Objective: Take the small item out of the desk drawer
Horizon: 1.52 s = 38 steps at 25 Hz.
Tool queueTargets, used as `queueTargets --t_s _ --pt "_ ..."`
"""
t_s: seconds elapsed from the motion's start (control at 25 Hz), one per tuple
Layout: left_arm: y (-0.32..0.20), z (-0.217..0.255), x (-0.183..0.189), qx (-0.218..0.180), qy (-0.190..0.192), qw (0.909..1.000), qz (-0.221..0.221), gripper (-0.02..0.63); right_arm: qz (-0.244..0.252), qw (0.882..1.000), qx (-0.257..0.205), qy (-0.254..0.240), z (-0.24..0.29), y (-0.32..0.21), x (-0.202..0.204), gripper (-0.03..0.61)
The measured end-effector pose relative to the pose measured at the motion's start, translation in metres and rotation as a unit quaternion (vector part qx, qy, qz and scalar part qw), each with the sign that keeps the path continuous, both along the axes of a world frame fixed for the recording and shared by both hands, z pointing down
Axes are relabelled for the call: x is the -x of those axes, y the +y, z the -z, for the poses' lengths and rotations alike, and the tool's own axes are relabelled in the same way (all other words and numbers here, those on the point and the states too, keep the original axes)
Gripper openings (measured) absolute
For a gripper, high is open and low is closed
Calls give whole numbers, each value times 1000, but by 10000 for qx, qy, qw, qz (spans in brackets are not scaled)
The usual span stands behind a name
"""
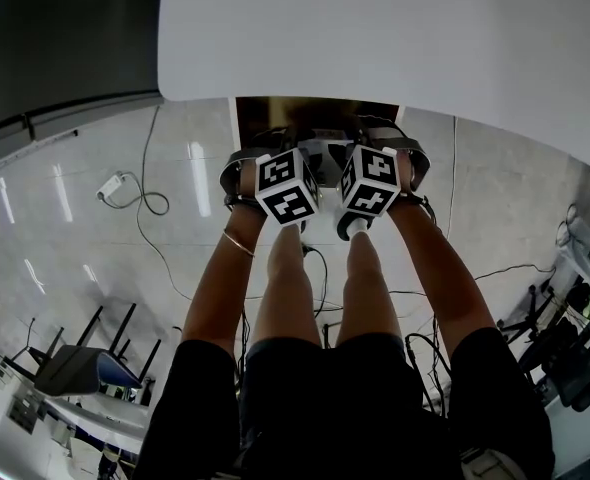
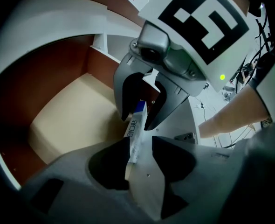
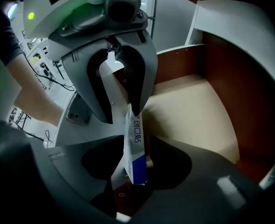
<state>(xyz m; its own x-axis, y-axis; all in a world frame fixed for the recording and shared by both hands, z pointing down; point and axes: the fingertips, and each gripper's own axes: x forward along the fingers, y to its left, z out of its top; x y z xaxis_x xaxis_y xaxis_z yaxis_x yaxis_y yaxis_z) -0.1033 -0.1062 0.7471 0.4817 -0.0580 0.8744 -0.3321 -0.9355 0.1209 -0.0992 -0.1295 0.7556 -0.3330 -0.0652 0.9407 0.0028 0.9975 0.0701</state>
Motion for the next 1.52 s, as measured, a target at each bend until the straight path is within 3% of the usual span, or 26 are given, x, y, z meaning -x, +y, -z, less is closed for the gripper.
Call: queueTargets --t_s 0.24,0.44,0.8,0.88,1.28,1.52 --pt "-2 0 -2 -19 38 10000 12 140 152 9998 143 61 -10 4 1 178" --pt "-2 1 0 -34 143 9999 60 127 167 9997 151 124 -11 1 2 123" --pt "-8 10 10 -224 259 9988 340 -2 291 9994 22 207 -8 8 0 110" --pt "-8 14 12 -282 296 9983 423 -2 277 9994 -24 192 -6 8 0 110" --pt "-10 36 30 -476 583 9881 1340 -2 -127 9998 -163 -72 17 2 3 109" --pt "-10 48 44 -491 678 9788 1869 -2 -1022 9930 3 -599 37 -5 2 109"
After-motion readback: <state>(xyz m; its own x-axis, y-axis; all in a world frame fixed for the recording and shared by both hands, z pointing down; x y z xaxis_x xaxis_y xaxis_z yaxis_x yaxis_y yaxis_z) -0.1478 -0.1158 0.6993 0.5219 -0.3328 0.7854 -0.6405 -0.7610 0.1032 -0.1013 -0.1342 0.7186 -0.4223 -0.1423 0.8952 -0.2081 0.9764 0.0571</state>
